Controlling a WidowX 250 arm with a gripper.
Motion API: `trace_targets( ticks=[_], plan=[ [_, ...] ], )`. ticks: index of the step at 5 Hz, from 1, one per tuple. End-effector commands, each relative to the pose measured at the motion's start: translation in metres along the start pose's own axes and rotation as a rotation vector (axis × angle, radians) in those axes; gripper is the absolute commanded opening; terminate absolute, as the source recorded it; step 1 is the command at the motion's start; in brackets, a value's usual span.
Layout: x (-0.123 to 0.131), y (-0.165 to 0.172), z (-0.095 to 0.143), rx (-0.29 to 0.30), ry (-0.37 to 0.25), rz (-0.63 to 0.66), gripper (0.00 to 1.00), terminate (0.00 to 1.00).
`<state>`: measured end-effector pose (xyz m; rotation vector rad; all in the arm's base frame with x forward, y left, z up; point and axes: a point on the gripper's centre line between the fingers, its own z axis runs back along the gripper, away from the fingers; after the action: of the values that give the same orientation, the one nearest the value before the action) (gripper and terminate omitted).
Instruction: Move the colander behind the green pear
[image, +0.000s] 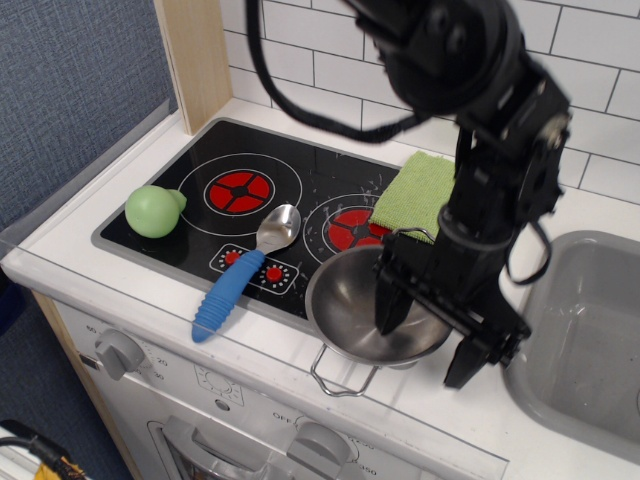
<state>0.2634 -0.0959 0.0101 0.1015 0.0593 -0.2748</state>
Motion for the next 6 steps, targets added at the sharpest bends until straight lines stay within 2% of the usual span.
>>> trace_targets(
  ticks=[1,2,3,4,5,6],
  plan=[
    [0.002,0.004,0.004,0.007,-0.05,0.015,0.0,0.0],
    [0.001,0.002,0.017,0.001,-0.088,-0.001,0.0,0.0],
    [0.002,0.007,0.049,-0.025,-0.163,0.015,0.0,0.0],
    [0.009,0.035,0.083,-0.053,-0.187,0.09,0.0,0.0],
    [0.024,0.093,0.091,-0.053,-0.137,0.205,0.0,0.0],
    [0.035,0.149,0.081,-0.031,-0.109,0.312,0.0,0.0]
  ],
)
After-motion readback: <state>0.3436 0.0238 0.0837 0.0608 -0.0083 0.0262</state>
